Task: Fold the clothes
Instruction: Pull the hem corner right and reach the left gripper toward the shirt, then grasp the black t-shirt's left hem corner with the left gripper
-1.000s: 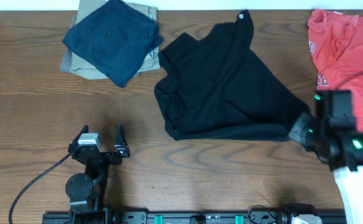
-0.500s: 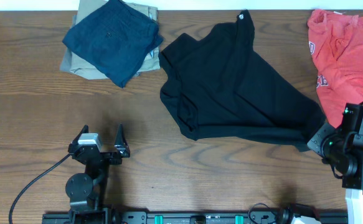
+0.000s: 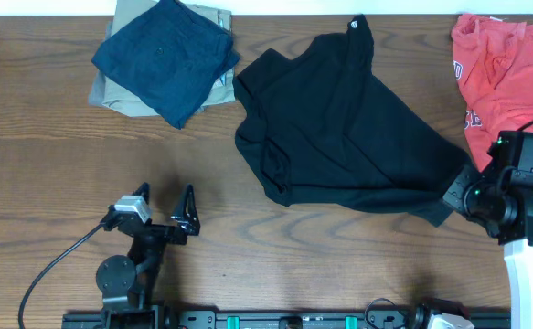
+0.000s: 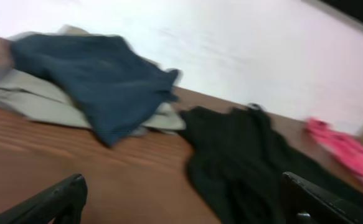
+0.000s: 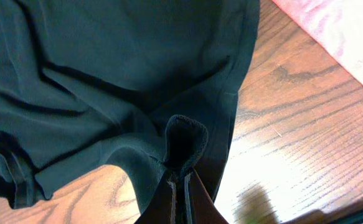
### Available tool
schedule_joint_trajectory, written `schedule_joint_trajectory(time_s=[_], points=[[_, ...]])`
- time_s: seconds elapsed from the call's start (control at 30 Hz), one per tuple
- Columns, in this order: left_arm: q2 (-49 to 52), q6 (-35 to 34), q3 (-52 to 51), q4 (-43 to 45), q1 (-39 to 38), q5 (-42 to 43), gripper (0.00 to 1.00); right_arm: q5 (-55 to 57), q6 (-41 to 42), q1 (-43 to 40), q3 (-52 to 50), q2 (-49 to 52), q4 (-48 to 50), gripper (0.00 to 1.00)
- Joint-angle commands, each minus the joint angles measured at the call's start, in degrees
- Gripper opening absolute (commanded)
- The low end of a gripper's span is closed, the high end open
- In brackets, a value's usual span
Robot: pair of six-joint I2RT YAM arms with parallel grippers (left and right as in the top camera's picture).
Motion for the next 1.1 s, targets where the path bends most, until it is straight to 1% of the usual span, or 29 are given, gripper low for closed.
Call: schedule_joint_trajectory(time_s=[0.0,0.07,0.2,0.33,0.4,0.43,0.53,0.6,0.7,0.73,0.8,0.83,0.9,0.97,1.03,1.07], points=[[-0.33,-3.67,-0.09,1.31,-0.20,11.78,0.98,-1.01,-1.60,-0.70,0.09,0.20,0.59,0.01],[0.15,-3.67,1.49,1.27,-0.20,14.45,0.98,-1.03,-1.60,-0.70,0.09,0.20,1.22,0.01],[3.76,-3.61,6.38,1.09,-0.26,16.20,0.98,-1.79,-1.60,-0.70,0.09,0.20,2.27,0.01],[12.28,-0.66,13.64,0.83,-0.26,21.05,0.98,-3.72,-1.60,-0.70,0.09,0.20,2.64,0.01],[18.73,1.05,18.75,-1.38,-0.26,22.62,0.98,-3.80,-1.60,-0.70,0.09,0.20,2.82,0.01],[22.18,2.40,21.70,-3.74,-0.28,22.93,0.98,-3.78,-1.60,-0.70,0.09,0.20,2.84,0.01],[32.63,10.19,31.23,-14.75,-0.98,22.45,0.98,-3.80,-1.60,-0.70,0.09,0.20,2.62,0.01],[40.19,13.44,38.42,-24.37,-2.16,18.69,0.98,-3.80,-1.60,-0.70,0.09,0.20,2.40,0.01],[50.01,15.61,47.95,-37.18,-4.81,11.41,0.98,-3.80,-1.60,-0.70,0.09,0.20,2.21,0.01],[53.07,16.00,50.90,-40.85,-5.86,10.62,0.98,-3.80,-1.60,-0.70,0.09,0.20,2.19,0.01],[57.57,15.87,54.45,-44.50,-7.58,12.22,0.98,-3.80,-1.60,-0.70,0.09,0.20,2.21,0.01],[59.14,15.06,55.04,-44.41,-8.22,13.70,0.98,-3.80,-1.60,-0.70,0.09,0.20,2.21,0.01],[61.92,11.26,55.15,-42.36,-9.16,17.73,0.98,-3.80,-1.60,-0.70,0.09,0.20,2.23,0.01],[64.19,10.54,55.15,-39.52,-10.34,19.76,0.98,-3.78,-1.60,-0.70,0.09,0.20,2.25,0.01],[65.35,10.56,55.15,-38.47,-12.15,16.87,0.98,-3.78,-1.62,-0.70,0.09,0.20,2.25,0.01],[65.68,10.54,55.15,-38.38,-13.53,13.90,0.98,-3.78,-1.64,-0.70,0.09,0.20,2.25,0.01]])
